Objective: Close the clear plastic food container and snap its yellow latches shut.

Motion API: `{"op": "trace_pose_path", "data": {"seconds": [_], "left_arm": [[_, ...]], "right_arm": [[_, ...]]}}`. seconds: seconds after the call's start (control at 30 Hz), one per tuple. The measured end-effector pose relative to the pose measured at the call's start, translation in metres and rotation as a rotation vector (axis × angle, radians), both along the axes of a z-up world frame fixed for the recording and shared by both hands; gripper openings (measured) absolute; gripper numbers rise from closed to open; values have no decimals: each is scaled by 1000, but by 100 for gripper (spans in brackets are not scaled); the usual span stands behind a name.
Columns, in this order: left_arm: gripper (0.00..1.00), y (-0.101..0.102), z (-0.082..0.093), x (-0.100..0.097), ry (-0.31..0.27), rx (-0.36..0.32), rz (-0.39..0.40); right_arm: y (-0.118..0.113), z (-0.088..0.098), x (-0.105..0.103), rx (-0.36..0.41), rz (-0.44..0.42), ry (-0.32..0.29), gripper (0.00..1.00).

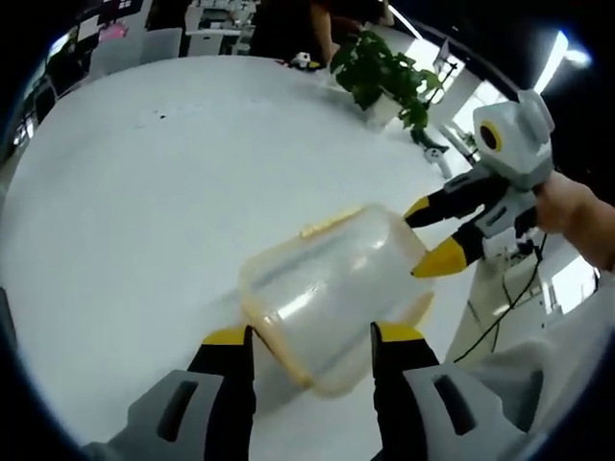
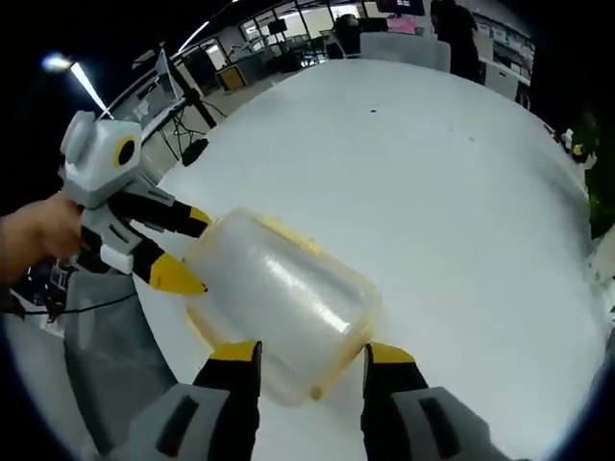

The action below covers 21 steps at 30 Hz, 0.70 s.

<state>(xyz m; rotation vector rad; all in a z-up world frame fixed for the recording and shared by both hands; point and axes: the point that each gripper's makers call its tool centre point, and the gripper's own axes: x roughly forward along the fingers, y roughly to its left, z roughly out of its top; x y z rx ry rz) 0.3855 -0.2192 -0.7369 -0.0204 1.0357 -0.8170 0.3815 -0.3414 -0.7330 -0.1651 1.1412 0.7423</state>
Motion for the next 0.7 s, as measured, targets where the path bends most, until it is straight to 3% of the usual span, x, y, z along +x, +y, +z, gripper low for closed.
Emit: {"op": "trace_pose_path", "data": {"seconds": [0.23, 0.3, 0.4, 0.57, 0.7], "left_arm": [[51, 1, 14, 1, -124, -3, -119], [51, 5, 16, 3, -160, 21, -152], [54, 4, 22, 4, -190, 8, -197], [52, 3, 40, 9, -357, 49, -371], [46, -12, 53, 4, -425, -2, -474]], "right_arm": [[-7, 15, 4, 12, 90, -63, 32], [-5, 22, 9, 24, 174, -120, 30], [1, 30, 5, 49, 268, -142, 23], [4, 36, 7, 64, 357, -210, 24], [13, 42, 10, 104, 407, -255, 21]]}}
